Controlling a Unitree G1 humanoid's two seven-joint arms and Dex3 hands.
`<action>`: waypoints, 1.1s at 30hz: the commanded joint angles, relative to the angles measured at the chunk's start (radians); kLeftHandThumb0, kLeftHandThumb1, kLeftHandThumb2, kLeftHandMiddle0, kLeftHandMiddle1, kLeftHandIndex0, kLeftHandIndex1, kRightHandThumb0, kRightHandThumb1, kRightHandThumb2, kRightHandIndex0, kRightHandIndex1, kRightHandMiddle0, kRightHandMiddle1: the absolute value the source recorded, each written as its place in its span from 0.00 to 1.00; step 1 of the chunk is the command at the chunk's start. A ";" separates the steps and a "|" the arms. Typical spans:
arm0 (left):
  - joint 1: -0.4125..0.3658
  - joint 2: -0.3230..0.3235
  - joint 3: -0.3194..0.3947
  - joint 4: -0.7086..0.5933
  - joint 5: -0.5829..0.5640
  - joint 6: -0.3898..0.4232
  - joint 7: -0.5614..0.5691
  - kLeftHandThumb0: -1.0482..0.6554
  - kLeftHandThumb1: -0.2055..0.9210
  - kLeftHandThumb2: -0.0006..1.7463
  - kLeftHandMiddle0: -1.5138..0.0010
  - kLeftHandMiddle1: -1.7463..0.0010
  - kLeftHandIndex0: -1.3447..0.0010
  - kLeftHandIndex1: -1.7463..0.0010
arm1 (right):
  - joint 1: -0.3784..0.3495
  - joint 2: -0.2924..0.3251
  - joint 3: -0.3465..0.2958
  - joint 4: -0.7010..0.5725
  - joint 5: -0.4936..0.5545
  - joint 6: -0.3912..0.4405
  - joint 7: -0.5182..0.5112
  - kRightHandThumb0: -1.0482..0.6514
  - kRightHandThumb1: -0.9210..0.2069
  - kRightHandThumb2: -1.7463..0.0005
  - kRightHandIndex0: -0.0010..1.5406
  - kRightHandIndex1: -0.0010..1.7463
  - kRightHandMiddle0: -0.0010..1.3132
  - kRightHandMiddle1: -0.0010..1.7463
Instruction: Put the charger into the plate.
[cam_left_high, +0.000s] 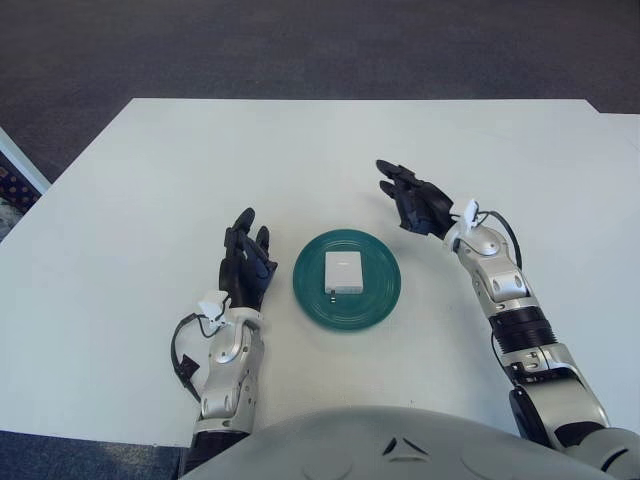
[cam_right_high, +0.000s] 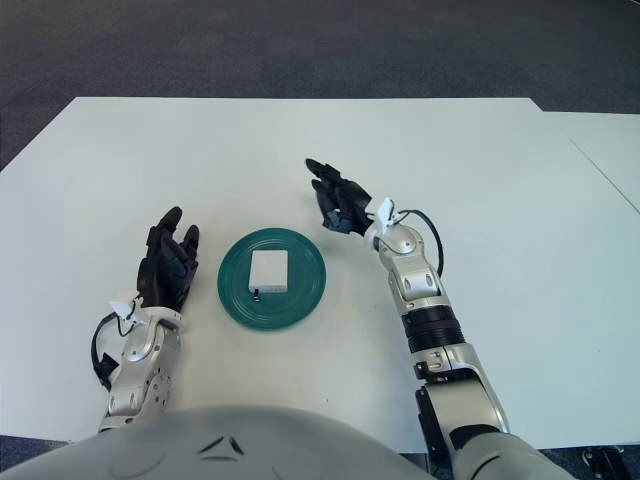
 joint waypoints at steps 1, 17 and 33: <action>-0.015 -0.045 0.012 0.074 -0.022 -0.016 -0.026 0.00 1.00 0.56 0.73 0.97 0.96 0.64 | 0.048 0.036 -0.089 -0.130 0.146 0.165 -0.032 0.00 0.00 0.47 0.00 0.00 0.06 0.03; -0.032 -0.004 0.030 0.139 -0.037 -0.049 -0.112 0.00 1.00 0.53 0.87 1.00 1.00 0.70 | 0.222 0.115 -0.081 -0.103 0.122 0.210 -0.129 0.00 0.00 0.48 0.00 0.00 0.07 0.04; -0.023 0.006 0.056 0.143 -0.015 0.010 -0.141 0.00 1.00 0.50 1.00 1.00 1.00 0.83 | 0.280 0.217 -0.049 0.057 0.009 -0.081 -0.220 0.00 0.00 0.47 0.03 0.01 0.09 0.06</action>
